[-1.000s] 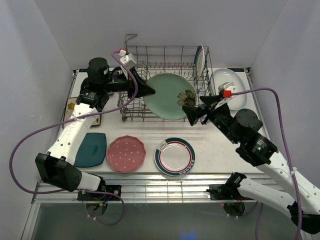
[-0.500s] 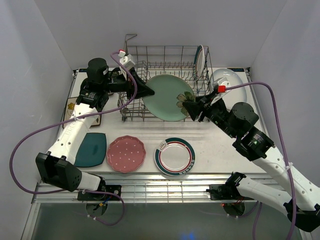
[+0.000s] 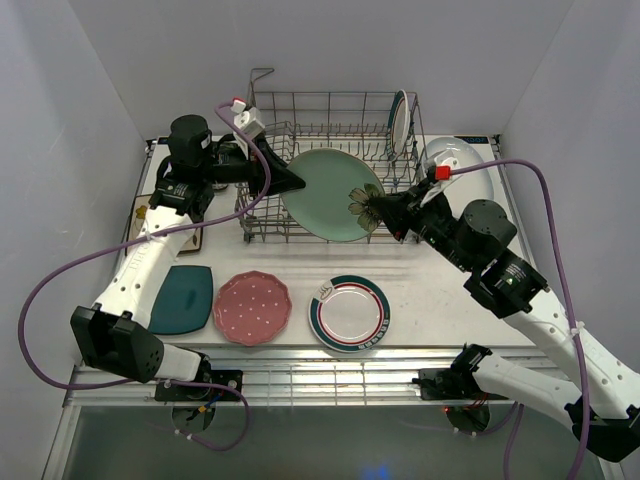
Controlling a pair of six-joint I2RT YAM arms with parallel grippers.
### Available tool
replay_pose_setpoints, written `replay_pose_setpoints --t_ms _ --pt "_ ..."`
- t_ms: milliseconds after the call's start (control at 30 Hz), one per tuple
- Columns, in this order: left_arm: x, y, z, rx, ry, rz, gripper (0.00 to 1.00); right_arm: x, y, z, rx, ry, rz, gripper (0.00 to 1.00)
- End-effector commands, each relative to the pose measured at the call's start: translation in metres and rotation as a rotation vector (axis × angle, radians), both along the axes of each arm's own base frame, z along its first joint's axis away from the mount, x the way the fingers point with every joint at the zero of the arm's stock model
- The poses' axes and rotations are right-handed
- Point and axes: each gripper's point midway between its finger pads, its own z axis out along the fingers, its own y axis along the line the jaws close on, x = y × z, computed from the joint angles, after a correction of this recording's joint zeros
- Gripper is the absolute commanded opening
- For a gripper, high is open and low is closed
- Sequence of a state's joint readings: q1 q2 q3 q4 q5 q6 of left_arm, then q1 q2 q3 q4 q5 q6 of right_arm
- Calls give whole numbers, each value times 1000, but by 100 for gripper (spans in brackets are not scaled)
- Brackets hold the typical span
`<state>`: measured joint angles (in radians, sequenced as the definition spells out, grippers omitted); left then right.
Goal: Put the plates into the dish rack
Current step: Insert the plate into the dish rack.
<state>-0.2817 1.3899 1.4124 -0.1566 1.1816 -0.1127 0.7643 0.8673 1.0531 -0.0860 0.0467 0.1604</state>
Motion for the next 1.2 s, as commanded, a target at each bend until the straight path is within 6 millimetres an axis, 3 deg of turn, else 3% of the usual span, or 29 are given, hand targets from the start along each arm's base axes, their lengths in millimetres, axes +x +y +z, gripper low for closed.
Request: replay_pose_setpoints --t_ms 0,267,367,400,600,633,733,833,867,933,1100,1167 --pt "-16 0 27 -38 -88 -32 0 -6 7 25 43 -41 47 8" --pt "-12 1 20 -37 -101 -3 4 -2 -3 24 74 -20 -16 8" --pt "-9 1 19 -35 -95 3 16 1 -10 27 103 -7 -61 8" --pt "-9 0 19 -35 -93 3 24 1 -12 29 110 -9 -67 8" --pt "-5 0 23 -39 -98 26 39 6 -15 45 158 0 -105 8" --pt "-6 1 24 -39 -99 29 51 8 -15 45 157 1 -110 8" --pt "-6 1 26 -41 -107 35 59 10 -13 49 163 5 -116 8" --pt "-8 3 30 -45 -115 46 78 14 -12 52 169 8 -124 8" --pt "-7 4 31 -46 -115 58 89 16 -11 50 164 14 -128 8" --pt "-5 5 36 -46 -132 84 98 18 -13 55 174 9 -145 8" --pt "18 22 51 -53 -189 324 98 27 -19 59 173 5 -203 8" --pt "19 30 57 -50 -211 379 98 31 -25 62 168 1 -240 8"
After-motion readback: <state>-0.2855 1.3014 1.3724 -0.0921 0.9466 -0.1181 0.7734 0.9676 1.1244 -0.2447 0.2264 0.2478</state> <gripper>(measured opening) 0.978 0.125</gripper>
